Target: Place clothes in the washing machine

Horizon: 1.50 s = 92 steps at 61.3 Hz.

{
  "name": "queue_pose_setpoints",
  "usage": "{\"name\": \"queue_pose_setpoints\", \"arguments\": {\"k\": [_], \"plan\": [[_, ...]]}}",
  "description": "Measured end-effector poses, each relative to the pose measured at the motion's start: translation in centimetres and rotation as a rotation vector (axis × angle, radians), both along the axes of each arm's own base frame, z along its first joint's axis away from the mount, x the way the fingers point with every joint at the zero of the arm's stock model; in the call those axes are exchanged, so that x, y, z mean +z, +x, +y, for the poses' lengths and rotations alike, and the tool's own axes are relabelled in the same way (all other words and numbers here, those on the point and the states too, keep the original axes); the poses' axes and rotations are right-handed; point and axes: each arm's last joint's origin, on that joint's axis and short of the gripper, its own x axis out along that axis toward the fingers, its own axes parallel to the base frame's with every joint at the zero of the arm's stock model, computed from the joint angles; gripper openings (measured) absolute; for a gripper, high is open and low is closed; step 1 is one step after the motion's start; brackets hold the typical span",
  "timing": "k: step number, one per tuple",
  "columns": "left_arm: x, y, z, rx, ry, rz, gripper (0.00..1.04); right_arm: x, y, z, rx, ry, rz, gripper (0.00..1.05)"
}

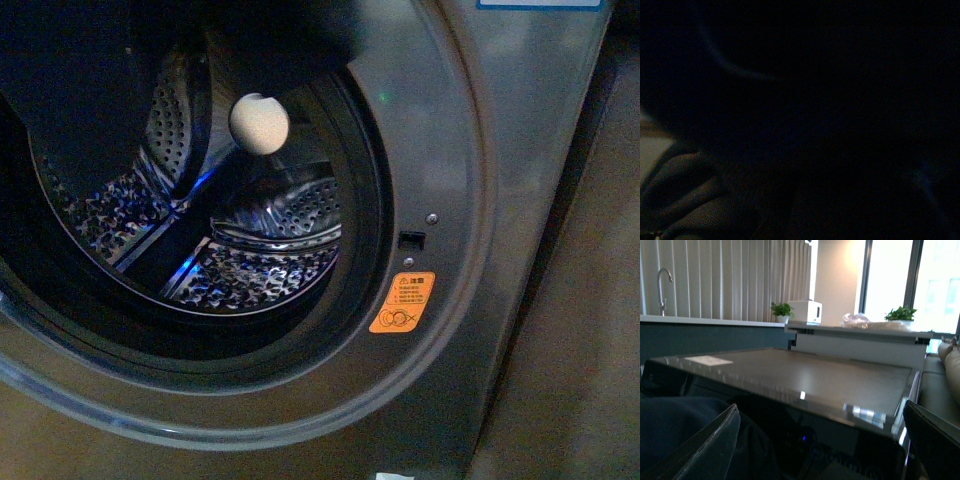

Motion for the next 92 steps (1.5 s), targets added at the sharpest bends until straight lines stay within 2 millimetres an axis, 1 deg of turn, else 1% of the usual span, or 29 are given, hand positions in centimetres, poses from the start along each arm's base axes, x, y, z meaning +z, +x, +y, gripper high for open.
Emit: {"name": "queue_pose_setpoints", "arguments": {"k": [6,12,21,22,29,33,36,38,44,45,51,56,62,74,78,79,87,88,91,92], "plan": [[-0.1,-0.7,0.1,-0.045,0.021,-0.017,0.12,-2.5,-0.5,-0.9,-0.03,0.008,0.038,0.97],[-0.8,-0.4,0.3,-0.059,0.039,-0.007,0.12,-5.0,-1.4,-2.0,-0.097,0.032,0.077,0.97],[-2.8,1.1,0.6,-0.036,0.056,0.048,0.12,-8.5,-4.0,-3.5,-0.191,0.063,0.103,0.97],[-3.2,1.3,0.7,-0.032,0.059,0.058,0.12,-9.1,-4.4,-3.8,-0.205,0.066,0.108,0.97],[-5.2,2.3,0.7,-0.013,0.081,0.098,0.12,-11.9,-6.0,-4.5,-0.269,0.087,0.137,0.97],[-6.3,2.8,0.7,-0.008,0.093,0.121,0.12,-14.0,-6.8,-5.0,-0.288,0.114,0.18,0.97],[-7.0,3.1,0.7,-0.004,0.102,0.135,0.12,-15.1,-7.0,-5.2,-0.298,0.126,0.208,0.97],[-7.8,3.4,0.7,-0.003,0.111,0.149,0.12,-16.2,-7.0,-5.4,-0.306,0.145,0.234,0.97],[-9.5,4.0,0.6,0.0,0.133,0.185,0.12,-18.5,-6.9,-5.5,-0.327,0.181,0.287,0.97],[-10.0,4.1,0.6,0.001,0.137,0.195,0.12,-19.1,-6.8,-5.5,-0.329,0.184,0.303,0.97],[-11.6,4.8,0.6,0.013,0.158,0.225,0.12,-20.9,-6.7,-5.2,-0.321,0.213,0.356,0.97],[-12.7,5.4,0.6,0.028,0.174,0.242,0.12,-21.4,-6.6,-5.1,-0.311,0.222,0.374,0.97],[-14.2,6.2,0.7,0.049,0.192,0.277,0.12,-21.4,-6.6,-5.1,-0.306,0.234,0.376,0.97],[-18.3,8.0,1.1,0.107,0.239,0.381,0.12,-21.3,-6.8,-5.1,-0.315,0.238,0.371,0.96],[-19.4,8.6,1.3,0.121,0.251,0.415,0.12,-21.6,-6.8,-5.2,-0.381,0.198,0.389,0.9],[-19.9,8.9,1.3,0.13,0.259,0.43,0.12,-21.8,-6.9,-5.2,-0.405,0.162,0.39,0.87],[-22.0,10.7,1.5,0.175,0.289,0.481,0.12,-23.1,-7.0,-5.5,-0.441,0.062,0.384,0.71],[-22.2,10.9,1.6,0.181,0.291,0.484,0.12,-23.5,-7.0,-5.6,-0.445,0.044,0.383,0.67],[-22.7,11.7,1.6,0.196,0.296,0.495,0.12,-24.0,-7.0,-5.7,-0.446,0.031,0.381,0.62],[-22.8,11.9,1.6,0.201,0.296,0.498,0.12,-24.2,-7.1,-5.8,-0.449,0.022,0.379,0.58]]}}
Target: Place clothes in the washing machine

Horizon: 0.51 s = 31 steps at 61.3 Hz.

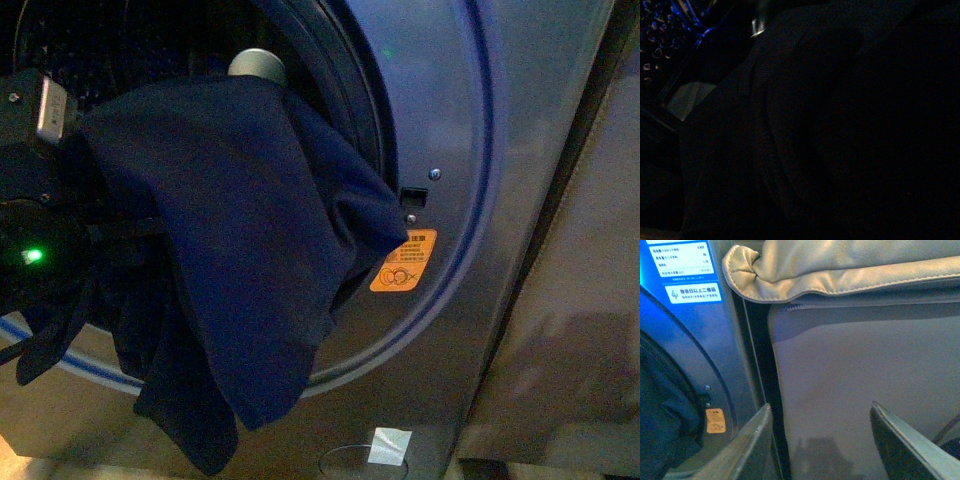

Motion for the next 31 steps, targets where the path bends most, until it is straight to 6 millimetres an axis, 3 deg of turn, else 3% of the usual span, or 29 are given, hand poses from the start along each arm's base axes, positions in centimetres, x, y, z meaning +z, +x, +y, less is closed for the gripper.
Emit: {"name": "queue_pose_setpoints", "arguments": {"k": [12,23,31], "plan": [[-1.3,3.8,-0.5,0.053,0.031,0.011,0.12,-2.2,-0.9,-1.1,0.016,-0.03,0.016,0.28],[-2.3,6.7,-1.6,0.076,0.06,0.039,0.12,-3.1,-1.2,-1.4,-0.009,-0.034,-0.005,0.04],[-2.9,8.8,-2.5,0.086,0.081,0.059,0.12,-3.9,-1.2,-1.4,-0.008,-0.038,0.003,0.02]]}}
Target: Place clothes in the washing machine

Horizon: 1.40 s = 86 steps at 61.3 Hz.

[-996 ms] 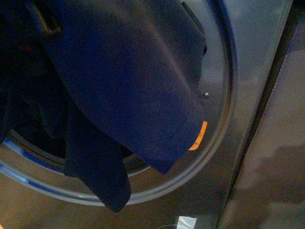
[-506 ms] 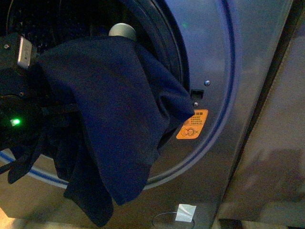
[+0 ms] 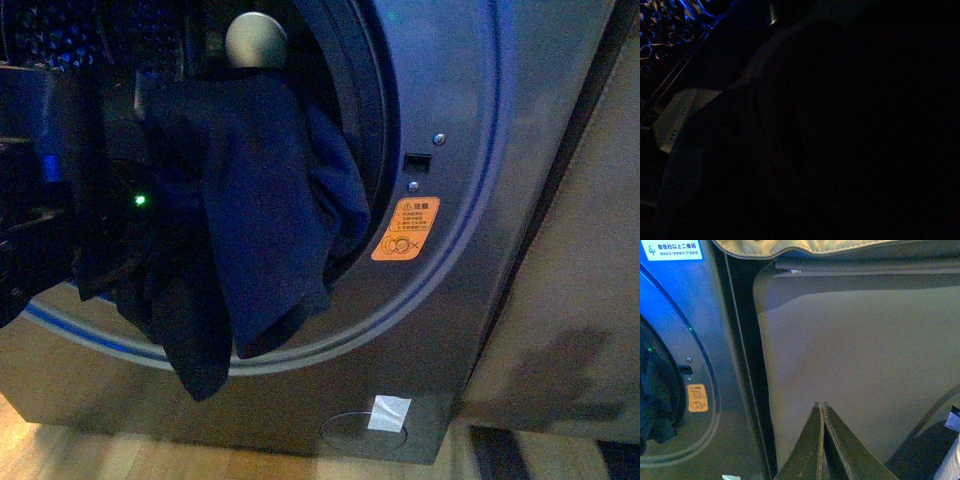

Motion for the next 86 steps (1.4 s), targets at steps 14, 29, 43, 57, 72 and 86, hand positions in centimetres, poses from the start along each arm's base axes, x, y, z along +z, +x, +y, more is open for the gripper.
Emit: {"name": "queue_pose_setpoints", "arguments": {"k": [14,29,43,57,72,86], "plan": [[-0.8,3.8,-0.9,0.044,0.03,0.028,0.11,-1.1,0.0,0.0,0.0,0.0,0.0,0.02],[-0.1,8.3,-1.8,0.132,0.073,0.029,0.11,-1.9,0.0,0.0,-0.001,0.0,-0.003,0.02],[0.2,10.4,-2.2,0.21,0.159,0.05,0.11,-2.4,0.0,0.0,-0.001,0.0,-0.002,0.02],[1.0,11.6,-2.0,0.273,0.242,0.048,0.11,-3.5,0.0,0.0,0.0,0.0,-0.003,0.02],[0.7,12.0,-0.7,0.247,0.299,0.207,0.43,-3.5,0.0,0.0,-0.001,0.0,-0.005,0.02],[-0.2,9.9,0.1,0.165,0.288,0.246,0.78,-3.5,0.0,0.0,-0.001,0.0,-0.005,0.02]]}}
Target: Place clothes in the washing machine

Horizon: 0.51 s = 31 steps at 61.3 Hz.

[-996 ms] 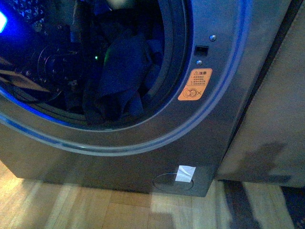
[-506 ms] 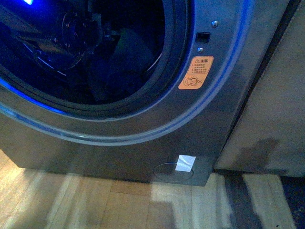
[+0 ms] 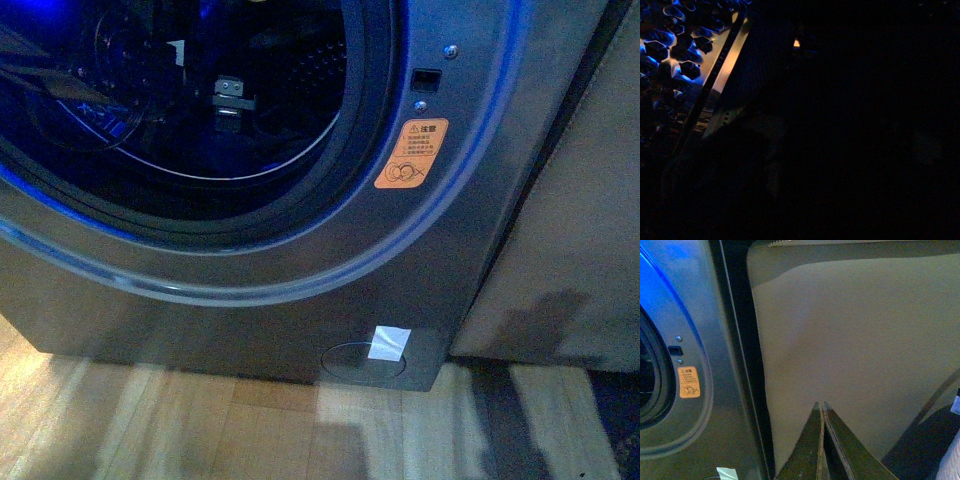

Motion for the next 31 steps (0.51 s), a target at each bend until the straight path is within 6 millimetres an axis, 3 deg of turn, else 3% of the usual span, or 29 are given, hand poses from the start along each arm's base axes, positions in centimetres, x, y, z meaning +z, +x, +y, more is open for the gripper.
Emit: {"name": "queue_pose_setpoints", "arguments": {"k": [8,19,23,31], "plan": [[1.4,-2.6,0.5,-0.081,-0.029,-0.043,1.0,0.0,0.0,0.0,0.0,0.0,0.0,0.02],[2.9,-7.6,1.1,-0.19,-0.079,-0.078,0.98,0.0,0.0,0.0,0.0,0.0,0.0,0.02],[2.4,-11.1,1.2,-0.258,-0.118,-0.056,0.98,0.0,0.0,0.0,0.0,0.0,0.0,0.02],[2.5,-15.9,1.1,-0.332,-0.176,-0.057,0.98,0.0,0.0,0.0,0.0,0.0,0.0,0.02]]}}
